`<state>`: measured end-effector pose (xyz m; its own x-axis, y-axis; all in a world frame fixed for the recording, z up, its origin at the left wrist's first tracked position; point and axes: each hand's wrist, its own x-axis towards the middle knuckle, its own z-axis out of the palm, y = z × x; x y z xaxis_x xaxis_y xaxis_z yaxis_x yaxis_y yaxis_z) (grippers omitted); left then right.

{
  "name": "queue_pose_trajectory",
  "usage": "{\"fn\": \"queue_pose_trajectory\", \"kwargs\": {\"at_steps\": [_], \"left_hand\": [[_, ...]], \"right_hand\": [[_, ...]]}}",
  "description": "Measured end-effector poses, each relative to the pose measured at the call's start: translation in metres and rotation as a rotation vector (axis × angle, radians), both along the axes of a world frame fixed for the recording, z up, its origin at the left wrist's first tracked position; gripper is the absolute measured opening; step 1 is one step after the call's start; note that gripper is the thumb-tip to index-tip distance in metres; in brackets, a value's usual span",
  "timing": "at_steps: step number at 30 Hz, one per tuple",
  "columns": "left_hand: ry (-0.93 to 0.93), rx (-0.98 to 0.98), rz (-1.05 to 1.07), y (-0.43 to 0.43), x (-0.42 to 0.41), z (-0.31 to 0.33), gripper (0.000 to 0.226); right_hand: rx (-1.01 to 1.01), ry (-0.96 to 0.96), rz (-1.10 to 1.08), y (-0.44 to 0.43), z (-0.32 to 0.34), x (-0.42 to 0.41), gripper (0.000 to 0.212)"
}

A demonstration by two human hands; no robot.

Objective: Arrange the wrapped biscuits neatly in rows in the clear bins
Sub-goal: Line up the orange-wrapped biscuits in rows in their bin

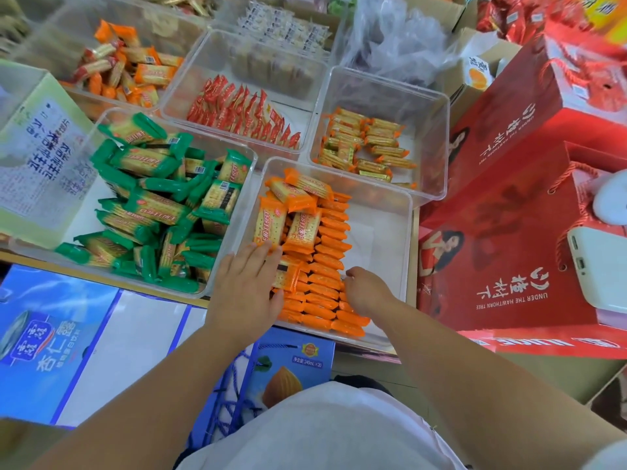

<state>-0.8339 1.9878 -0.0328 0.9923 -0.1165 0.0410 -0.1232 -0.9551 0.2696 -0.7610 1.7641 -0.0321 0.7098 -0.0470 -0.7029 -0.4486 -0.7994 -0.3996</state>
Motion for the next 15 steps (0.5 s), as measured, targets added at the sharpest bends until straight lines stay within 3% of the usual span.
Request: {"fn": "queue_pose_trajectory", "kwargs": {"at_steps": [4, 10, 12, 15], "left_hand": [[0.146, 0.185, -0.078, 0.004, 0.017, 0.002, 0.068], [0.138, 0.237, -0.07, 0.008, 0.028, 0.012, 0.031], [0.138, 0.085, -0.037, 0.01, 0.03, 0.015, 0.024], [0.148, -0.32, 0.24, 0.01, 0.04, 0.021, 0.033]], "right_hand": [[-0.112, -0.146, 0.239, 0.001, 0.005, 0.01, 0.033], [-0.131, -0.351, 0.132, 0.002, 0.019, 0.028, 0.027], [-0.066, -0.46, 0.09, 0.007, 0.026, 0.033, 0.023], [0.144, -0.481, 0.147, 0.026, 0.031, 0.042, 0.03]]}}
